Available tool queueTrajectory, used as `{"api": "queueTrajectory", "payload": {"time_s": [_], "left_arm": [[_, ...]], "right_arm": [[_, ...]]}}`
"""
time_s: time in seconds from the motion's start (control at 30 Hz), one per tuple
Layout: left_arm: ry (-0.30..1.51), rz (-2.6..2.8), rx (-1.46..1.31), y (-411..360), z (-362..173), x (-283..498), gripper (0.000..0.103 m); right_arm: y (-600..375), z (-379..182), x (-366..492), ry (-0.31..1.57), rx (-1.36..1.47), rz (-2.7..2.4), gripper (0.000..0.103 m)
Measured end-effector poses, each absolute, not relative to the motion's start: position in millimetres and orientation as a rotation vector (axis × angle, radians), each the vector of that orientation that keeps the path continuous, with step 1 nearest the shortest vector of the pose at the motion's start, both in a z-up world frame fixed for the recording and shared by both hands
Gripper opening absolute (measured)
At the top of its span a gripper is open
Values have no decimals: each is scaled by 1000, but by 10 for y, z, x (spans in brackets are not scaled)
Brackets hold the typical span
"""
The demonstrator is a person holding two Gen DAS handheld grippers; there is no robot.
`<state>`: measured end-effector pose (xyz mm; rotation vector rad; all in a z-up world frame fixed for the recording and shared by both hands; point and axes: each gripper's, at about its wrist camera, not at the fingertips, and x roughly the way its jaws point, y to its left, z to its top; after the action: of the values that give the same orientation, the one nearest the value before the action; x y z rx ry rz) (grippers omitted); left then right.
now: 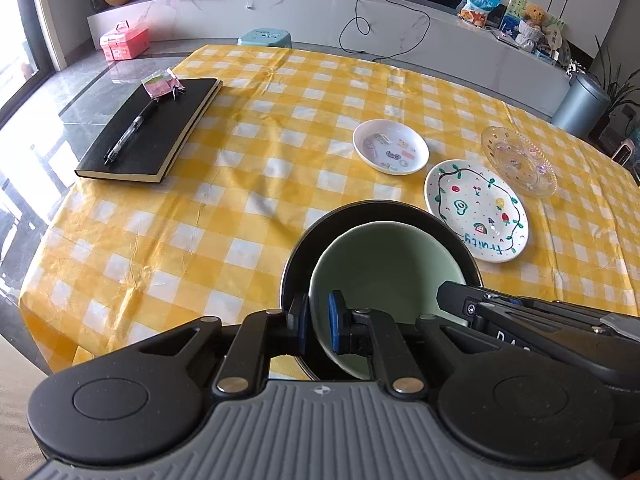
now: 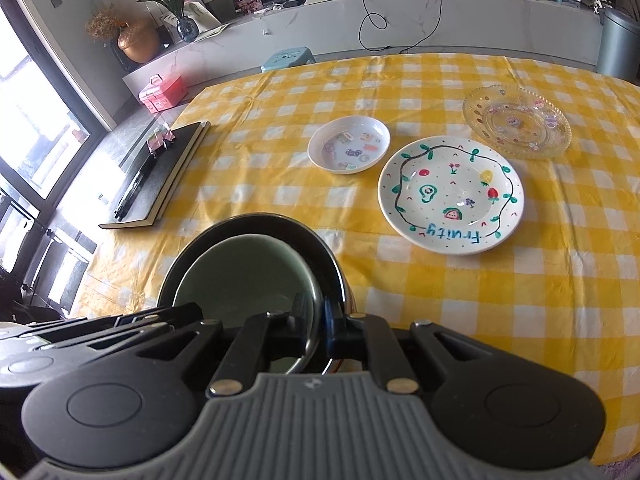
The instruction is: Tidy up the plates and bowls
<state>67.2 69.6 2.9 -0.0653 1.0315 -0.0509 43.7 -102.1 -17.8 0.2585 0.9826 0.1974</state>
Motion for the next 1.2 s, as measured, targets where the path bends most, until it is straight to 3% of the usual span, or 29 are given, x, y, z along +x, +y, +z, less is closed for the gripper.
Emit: {"api": "queueTrajectory", "payload": {"time_s": [0.4, 0.47, 0.77, 1.2], "left_arm": [[965, -49, -97, 678, 211, 519, 31], [943, -60, -106, 663, 255, 481, 38], [829, -144, -187, 509, 486, 319, 49], [862, -258, -174, -28, 344, 459, 54]], "right_arm": [[-1187, 41, 268, 870, 338, 233, 38], [-1269, 88, 237, 847, 366, 237, 43], [-1615, 137, 85, 800, 407, 170, 47], [-2247, 18, -100, 741, 475, 32, 49]]}}
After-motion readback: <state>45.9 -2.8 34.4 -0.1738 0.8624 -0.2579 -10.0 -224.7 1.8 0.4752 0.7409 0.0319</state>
